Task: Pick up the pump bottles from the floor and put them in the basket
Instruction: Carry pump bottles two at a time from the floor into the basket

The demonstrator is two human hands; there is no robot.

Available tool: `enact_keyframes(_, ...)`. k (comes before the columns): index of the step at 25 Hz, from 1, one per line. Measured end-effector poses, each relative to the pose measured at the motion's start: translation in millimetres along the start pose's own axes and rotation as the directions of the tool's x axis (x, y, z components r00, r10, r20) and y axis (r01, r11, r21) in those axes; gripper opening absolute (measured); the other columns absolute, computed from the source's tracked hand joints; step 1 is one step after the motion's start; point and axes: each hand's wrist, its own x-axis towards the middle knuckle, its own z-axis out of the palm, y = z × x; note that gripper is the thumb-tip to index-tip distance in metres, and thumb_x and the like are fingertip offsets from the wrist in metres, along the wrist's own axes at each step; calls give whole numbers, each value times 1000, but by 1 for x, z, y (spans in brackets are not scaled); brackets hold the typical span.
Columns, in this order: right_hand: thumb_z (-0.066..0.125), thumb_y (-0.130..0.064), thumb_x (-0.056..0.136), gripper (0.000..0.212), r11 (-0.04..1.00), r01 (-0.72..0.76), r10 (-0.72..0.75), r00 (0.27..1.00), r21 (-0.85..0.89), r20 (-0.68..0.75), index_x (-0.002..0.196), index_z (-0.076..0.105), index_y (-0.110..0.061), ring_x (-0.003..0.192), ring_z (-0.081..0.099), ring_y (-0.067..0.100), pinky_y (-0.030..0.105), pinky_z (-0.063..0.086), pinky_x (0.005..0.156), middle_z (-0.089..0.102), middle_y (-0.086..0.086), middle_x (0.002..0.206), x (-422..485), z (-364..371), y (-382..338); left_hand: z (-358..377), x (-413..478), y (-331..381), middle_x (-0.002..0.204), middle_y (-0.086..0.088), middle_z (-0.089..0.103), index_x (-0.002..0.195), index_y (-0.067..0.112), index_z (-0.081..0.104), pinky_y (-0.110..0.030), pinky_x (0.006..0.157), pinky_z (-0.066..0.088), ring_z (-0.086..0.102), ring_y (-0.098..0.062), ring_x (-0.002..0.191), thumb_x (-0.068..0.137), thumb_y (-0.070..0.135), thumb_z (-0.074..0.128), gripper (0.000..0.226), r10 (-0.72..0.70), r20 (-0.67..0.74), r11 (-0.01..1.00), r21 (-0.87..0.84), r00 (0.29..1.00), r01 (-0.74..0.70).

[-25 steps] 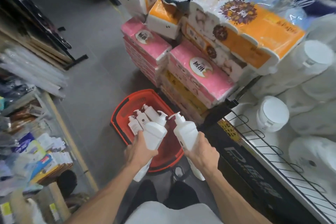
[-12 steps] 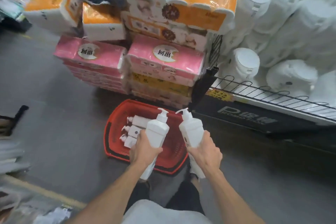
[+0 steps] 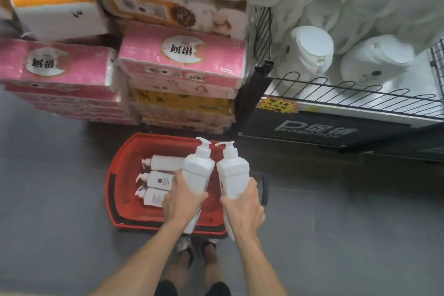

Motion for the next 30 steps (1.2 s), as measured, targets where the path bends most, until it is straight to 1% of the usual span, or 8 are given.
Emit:
enact_keyframes(3,77,-45,67,78,998,-35,35,999,50,10,131,36,-27,97,64,28,36,44,76,60,-3,110,18,38,7,27,24,-11,122,-6,59,128,17,34,-46,83,50,61,-38,101,67,43,79,80,-25,-1,1000,1,1000,25)
enact_keyframes(6,77,-44,66,81,992,-62,60,998,108,14,133,36,-26,99,63,29,41,49,81,60,-1,110,47,79,14,52,58,-24,121,-4,60,128,18,34,-44,81,50,62,-36,102,68,44,80,79,-50,11,999,0,999,50)
enact_keyframes(10,80,-42,66,83,981,-104,103,995,161,15,134,35,-28,100,63,28,39,47,80,60,-1,113,88,140,22,95,112,-43,114,-3,60,122,20,35,-44,77,51,62,-33,96,67,43,80,74,-116,20,993,-17,993,116)
enact_keyframes(14,77,-47,66,80,953,-183,183,983,241,22,132,34,-33,99,64,27,36,42,76,63,-4,113,123,206,33,150,165,-62,115,-5,62,120,19,35,-40,73,47,63,-36,99,67,47,80,74,-193,36,981,-24,981,194)
enact_keyframes(18,78,-48,68,78,940,-234,239,971,247,11,132,35,-34,100,64,25,37,46,80,61,-8,109,157,263,53,198,207,-86,109,-7,65,118,20,35,-43,79,50,63,-37,99,64,47,80,75,-234,17,972,-33,972,234)
enact_keyframes(25,85,-51,63,82,882,-206,236,971,423,-19,130,39,-37,97,65,22,41,54,83,64,-8,109,201,331,87,262,245,-100,110,-4,67,121,24,33,-38,81,48,65,-34,102,62,53,83,82,-296,-45,932,-234,954,278)
enact_keyframes(28,92,-36,61,81,866,-156,211,975,476,-64,126,44,-33,97,65,20,35,52,81,66,-6,110,218,346,95,282,254,-106,111,-2,68,111,39,27,-42,83,54,66,-33,101,61,50,84,77,-304,-74,902,-344,950,262)
enact_keyframes(30,91,-32,62,76,853,-187,239,970,488,-45,120,43,-39,95,65,20,34,51,82,66,-6,108,230,358,103,296,259,-112,108,-1,68,109,39,29,-43,82,55,66,-32,99,60,47,85,74,-305,-88,890,-381,948,251)
